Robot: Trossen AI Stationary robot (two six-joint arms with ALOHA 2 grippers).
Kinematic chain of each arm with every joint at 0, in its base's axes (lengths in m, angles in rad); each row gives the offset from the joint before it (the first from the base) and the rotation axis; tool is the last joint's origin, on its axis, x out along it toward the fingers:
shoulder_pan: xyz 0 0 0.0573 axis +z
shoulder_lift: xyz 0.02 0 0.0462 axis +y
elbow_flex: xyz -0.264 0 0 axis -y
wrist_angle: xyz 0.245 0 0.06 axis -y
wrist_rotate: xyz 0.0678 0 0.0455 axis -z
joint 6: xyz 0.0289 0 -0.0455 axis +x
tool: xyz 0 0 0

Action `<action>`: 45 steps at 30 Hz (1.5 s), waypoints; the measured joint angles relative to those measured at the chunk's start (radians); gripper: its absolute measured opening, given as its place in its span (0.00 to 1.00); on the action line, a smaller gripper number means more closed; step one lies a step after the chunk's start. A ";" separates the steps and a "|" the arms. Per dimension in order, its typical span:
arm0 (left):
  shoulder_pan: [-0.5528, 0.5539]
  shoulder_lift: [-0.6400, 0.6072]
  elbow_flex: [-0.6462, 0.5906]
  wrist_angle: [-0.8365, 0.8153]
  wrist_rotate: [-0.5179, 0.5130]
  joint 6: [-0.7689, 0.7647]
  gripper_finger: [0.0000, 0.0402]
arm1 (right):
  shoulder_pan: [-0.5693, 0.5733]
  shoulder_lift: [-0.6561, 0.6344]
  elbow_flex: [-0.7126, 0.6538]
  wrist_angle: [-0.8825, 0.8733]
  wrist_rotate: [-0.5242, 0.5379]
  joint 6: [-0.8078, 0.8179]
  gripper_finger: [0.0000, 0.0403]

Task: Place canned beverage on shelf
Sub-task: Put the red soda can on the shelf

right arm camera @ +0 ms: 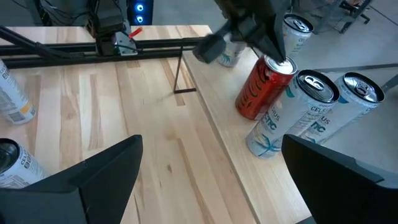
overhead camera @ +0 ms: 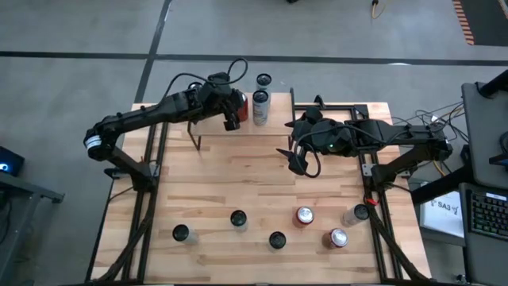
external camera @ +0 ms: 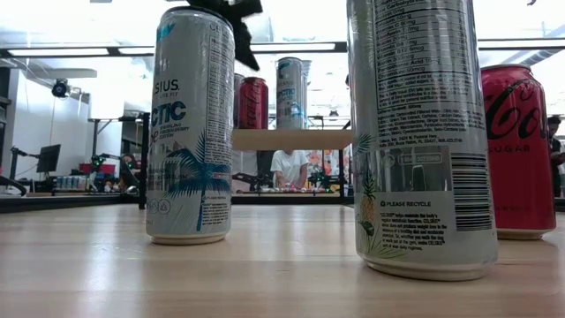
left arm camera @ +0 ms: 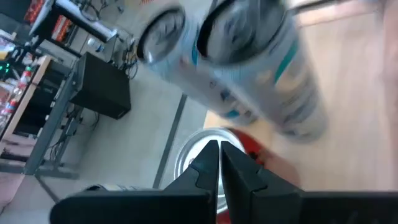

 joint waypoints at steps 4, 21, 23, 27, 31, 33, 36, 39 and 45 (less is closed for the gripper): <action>-0.037 -0.011 0.076 -0.186 0.003 0.012 0.00 | 0.000 0.000 0.000 0.000 0.000 -0.003 0.93; -0.011 0.037 0.025 -0.255 0.000 -0.005 0.00 | 0.000 0.000 0.000 -0.002 0.000 -0.022 0.93; 0.002 0.050 0.025 -0.245 -0.002 -0.005 0.00 | 0.000 0.000 0.000 -0.005 0.000 -0.022 0.93; 0.024 0.078 0.025 -0.201 -0.004 -0.001 0.00 | 0.000 0.000 0.000 -0.008 0.000 -0.022 0.93; 0.038 0.104 0.025 -0.156 -0.004 0.021 0.00 | 0.000 0.000 0.000 -0.008 0.000 -0.022 0.93; 0.039 0.115 0.025 -0.137 -0.005 0.032 0.00 | 0.000 0.000 0.000 -0.008 0.000 -0.022 0.93; 0.039 0.126 0.025 -0.112 -0.006 0.038 0.00 | 0.000 0.000 0.000 -0.008 0.000 -0.022 0.93; 0.040 0.128 0.025 -0.090 -0.006 0.037 0.00 | 0.000 0.000 0.000 -0.008 0.000 -0.022 0.93; 0.048 0.128 0.024 -0.040 -0.038 0.033 0.00 | 0.000 0.000 0.000 -0.008 0.000 -0.022 0.93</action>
